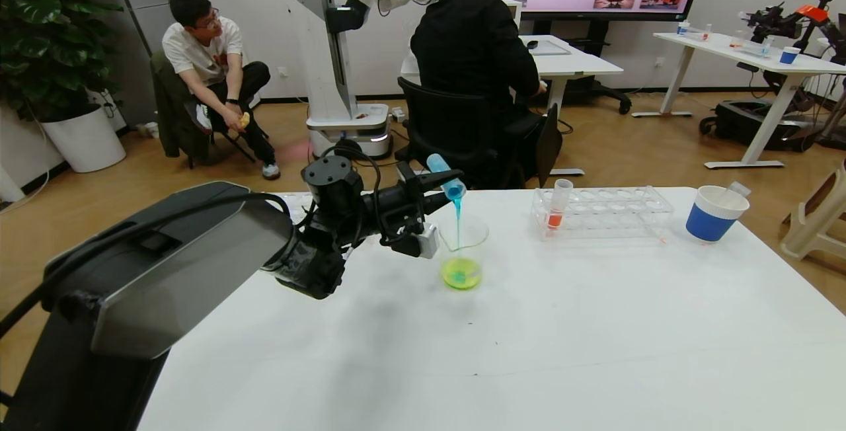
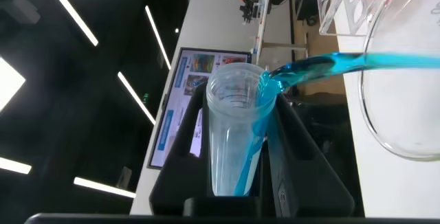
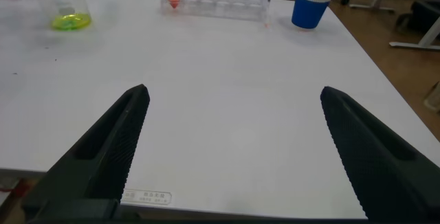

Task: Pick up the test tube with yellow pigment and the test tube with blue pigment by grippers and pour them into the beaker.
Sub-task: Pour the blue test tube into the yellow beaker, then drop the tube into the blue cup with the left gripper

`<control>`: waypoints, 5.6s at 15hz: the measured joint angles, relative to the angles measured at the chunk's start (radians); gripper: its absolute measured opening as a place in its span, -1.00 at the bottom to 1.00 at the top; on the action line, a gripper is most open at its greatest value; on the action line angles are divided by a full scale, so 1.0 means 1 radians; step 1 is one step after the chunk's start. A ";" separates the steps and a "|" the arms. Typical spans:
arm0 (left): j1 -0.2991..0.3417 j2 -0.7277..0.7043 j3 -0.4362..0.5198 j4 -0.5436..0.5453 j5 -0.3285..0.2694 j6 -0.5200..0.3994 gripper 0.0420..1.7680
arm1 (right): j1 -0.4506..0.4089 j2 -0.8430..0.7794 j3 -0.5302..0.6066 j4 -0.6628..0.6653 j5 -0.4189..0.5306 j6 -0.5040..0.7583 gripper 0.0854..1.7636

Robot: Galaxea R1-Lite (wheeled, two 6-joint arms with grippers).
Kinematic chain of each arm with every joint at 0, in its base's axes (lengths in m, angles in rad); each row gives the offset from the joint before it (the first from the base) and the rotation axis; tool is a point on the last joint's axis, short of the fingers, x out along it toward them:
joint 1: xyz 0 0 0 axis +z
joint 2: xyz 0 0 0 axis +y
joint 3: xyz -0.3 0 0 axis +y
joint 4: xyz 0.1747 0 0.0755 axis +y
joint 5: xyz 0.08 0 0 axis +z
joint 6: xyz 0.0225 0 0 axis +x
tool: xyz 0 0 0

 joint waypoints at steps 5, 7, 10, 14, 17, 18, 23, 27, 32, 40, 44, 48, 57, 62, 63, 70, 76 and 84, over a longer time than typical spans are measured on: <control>0.005 0.006 0.008 -0.014 -0.001 0.077 -0.47 | 0.000 0.000 0.000 0.000 0.000 0.000 0.97; 0.003 0.005 0.010 -0.015 -0.002 0.120 -0.47 | 0.000 0.000 0.000 0.000 0.000 0.000 0.97; 0.000 0.010 0.006 -0.015 -0.033 0.203 -0.47 | 0.000 0.000 0.000 0.000 0.000 0.000 0.97; 0.006 0.012 0.011 -0.015 -0.053 0.266 -0.47 | 0.000 0.000 0.000 0.000 0.000 0.000 0.97; 0.008 0.011 0.012 -0.015 -0.050 0.263 -0.47 | 0.000 0.000 0.000 0.000 0.000 0.000 0.97; 0.008 0.009 0.013 -0.014 -0.046 0.253 -0.47 | 0.000 0.000 0.000 0.000 0.000 0.000 0.97; -0.016 -0.042 0.024 -0.076 0.240 -0.144 -0.47 | 0.000 0.000 0.000 0.000 0.000 0.000 0.97; -0.076 -0.117 0.012 -0.065 0.848 -0.650 -0.47 | 0.000 0.000 0.000 0.000 0.000 0.000 0.97; -0.094 -0.254 -0.001 0.265 1.229 -1.194 -0.47 | 0.000 0.000 0.000 0.000 0.000 0.000 0.97; -0.051 -0.404 0.006 0.564 1.304 -1.534 -0.47 | 0.000 0.000 0.000 0.000 0.000 0.000 0.97; 0.115 -0.434 0.038 0.585 1.218 -1.502 -0.47 | 0.000 0.000 0.000 0.000 0.000 0.000 0.97; 0.352 -0.466 0.147 0.536 1.049 -1.479 -0.47 | 0.000 0.000 0.000 0.000 0.000 0.000 0.97; 0.559 -0.330 0.188 0.371 0.978 -1.480 -0.47 | 0.000 0.000 0.000 0.000 0.000 0.000 0.97; 0.583 -0.231 0.130 0.364 0.977 -1.487 -0.47 | 0.000 0.000 0.000 0.000 0.000 0.000 0.97; 0.585 -0.222 0.126 0.364 0.976 -1.487 -0.47 | 0.000 0.000 0.000 0.000 0.000 0.000 0.97; 0.594 -0.168 0.133 0.331 0.979 -1.479 -0.47 | 0.000 0.000 0.000 0.000 0.000 0.000 0.97; 0.597 -0.151 0.171 0.327 0.981 -1.477 -0.47 | 0.000 0.000 0.000 0.000 0.000 0.000 0.97; 0.596 -0.146 0.198 0.289 0.984 -1.435 0.84 | 0.000 0.000 0.000 0.000 0.000 0.000 0.97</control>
